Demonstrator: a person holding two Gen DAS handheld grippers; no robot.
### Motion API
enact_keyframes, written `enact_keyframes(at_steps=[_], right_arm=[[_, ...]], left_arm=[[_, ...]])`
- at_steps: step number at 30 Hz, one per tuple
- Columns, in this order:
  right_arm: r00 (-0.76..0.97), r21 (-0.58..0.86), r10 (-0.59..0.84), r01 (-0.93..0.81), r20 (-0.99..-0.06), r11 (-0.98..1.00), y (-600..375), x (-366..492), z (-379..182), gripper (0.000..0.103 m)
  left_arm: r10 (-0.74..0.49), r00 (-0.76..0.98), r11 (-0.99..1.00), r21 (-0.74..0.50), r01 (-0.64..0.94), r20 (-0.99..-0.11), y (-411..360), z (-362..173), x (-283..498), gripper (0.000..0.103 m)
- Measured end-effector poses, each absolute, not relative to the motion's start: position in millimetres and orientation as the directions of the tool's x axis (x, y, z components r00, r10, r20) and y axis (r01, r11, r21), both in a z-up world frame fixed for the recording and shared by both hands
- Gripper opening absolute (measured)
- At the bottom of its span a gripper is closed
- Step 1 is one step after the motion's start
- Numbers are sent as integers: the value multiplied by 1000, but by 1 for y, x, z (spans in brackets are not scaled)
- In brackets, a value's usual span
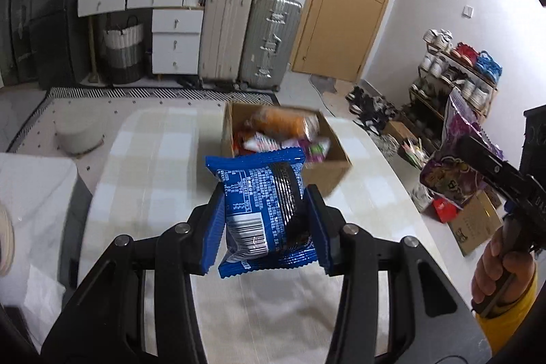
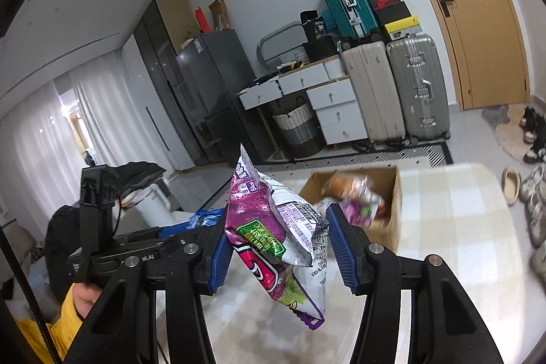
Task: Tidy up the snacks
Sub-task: 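Carry the Oreo pack and candy bag over the box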
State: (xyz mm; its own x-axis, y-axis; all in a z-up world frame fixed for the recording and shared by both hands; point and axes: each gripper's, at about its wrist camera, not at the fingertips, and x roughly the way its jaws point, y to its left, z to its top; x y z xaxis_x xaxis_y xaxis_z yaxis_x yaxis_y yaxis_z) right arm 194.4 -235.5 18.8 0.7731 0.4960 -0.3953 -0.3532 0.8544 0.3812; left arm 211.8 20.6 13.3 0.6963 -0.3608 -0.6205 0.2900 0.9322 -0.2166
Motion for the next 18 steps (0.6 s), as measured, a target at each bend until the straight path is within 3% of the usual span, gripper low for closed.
enact_keyframes(at_steps=[8, 18], right_arm=[[790, 291, 373, -256, -486, 922, -241, 280, 28, 53], [772, 96, 190, -166, -606, 981, -227, 385, -5, 53]], left_arm=[[-359, 689, 933, -222, 284, -630, 4, 27, 302, 42], [-336, 648, 940, -204, 273, -684, -42, -12, 401, 42]])
